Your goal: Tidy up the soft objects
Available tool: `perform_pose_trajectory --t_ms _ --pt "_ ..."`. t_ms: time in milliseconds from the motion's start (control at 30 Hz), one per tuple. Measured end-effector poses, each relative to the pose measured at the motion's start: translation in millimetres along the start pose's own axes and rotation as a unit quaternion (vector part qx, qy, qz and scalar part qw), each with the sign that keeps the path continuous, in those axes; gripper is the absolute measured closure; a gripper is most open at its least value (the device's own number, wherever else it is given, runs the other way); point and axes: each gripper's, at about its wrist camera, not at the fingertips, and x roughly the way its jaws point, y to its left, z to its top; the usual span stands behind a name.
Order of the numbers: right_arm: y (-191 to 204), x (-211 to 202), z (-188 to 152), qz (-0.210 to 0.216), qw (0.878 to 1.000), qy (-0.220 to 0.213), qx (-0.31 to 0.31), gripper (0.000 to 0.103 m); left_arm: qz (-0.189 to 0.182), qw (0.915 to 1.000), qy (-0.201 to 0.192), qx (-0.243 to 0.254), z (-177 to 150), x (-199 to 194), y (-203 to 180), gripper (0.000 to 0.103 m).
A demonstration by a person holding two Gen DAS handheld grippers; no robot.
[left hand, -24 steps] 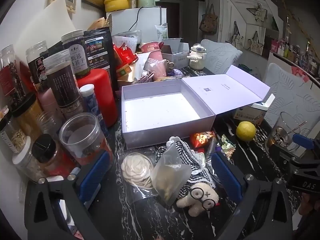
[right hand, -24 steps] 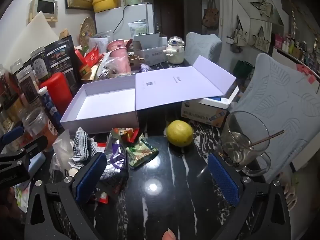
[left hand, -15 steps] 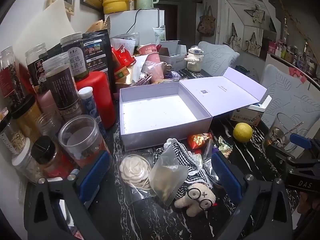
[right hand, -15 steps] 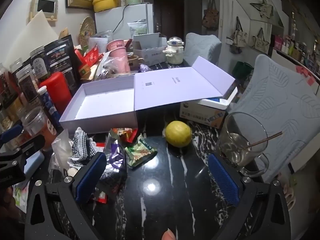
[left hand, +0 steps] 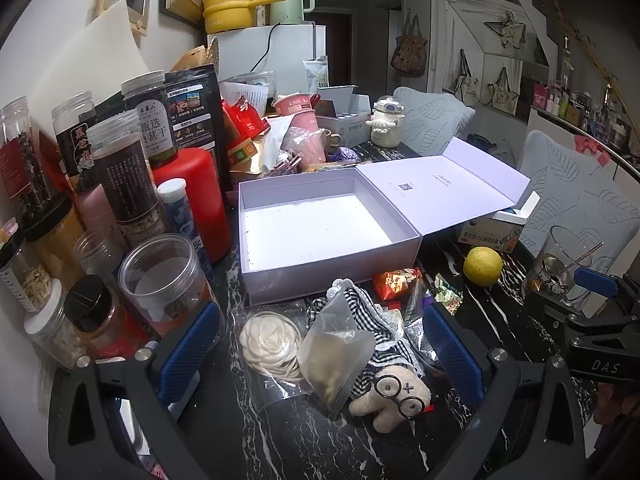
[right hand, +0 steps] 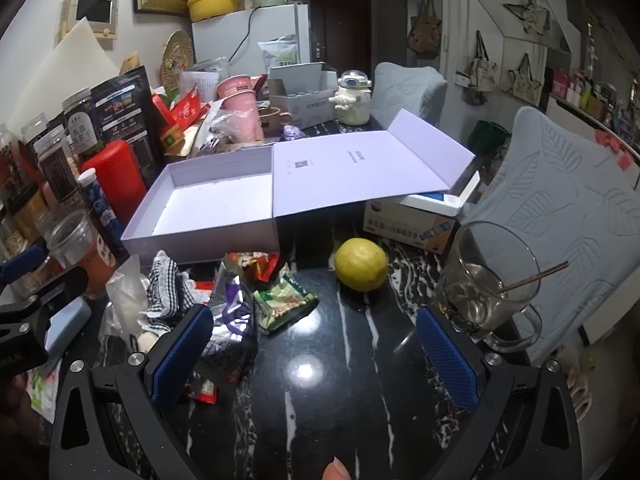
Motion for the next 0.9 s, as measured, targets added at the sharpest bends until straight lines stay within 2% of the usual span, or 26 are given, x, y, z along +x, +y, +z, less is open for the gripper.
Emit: perform_pose_trajectory --t_ms 900 --pt "0.9 -2.0 -4.3 -0.007 1.0 0.001 -0.002 0.0 -0.007 0.9999 0.008 -0.008 -8.9 -1.1 -0.9 0.0"
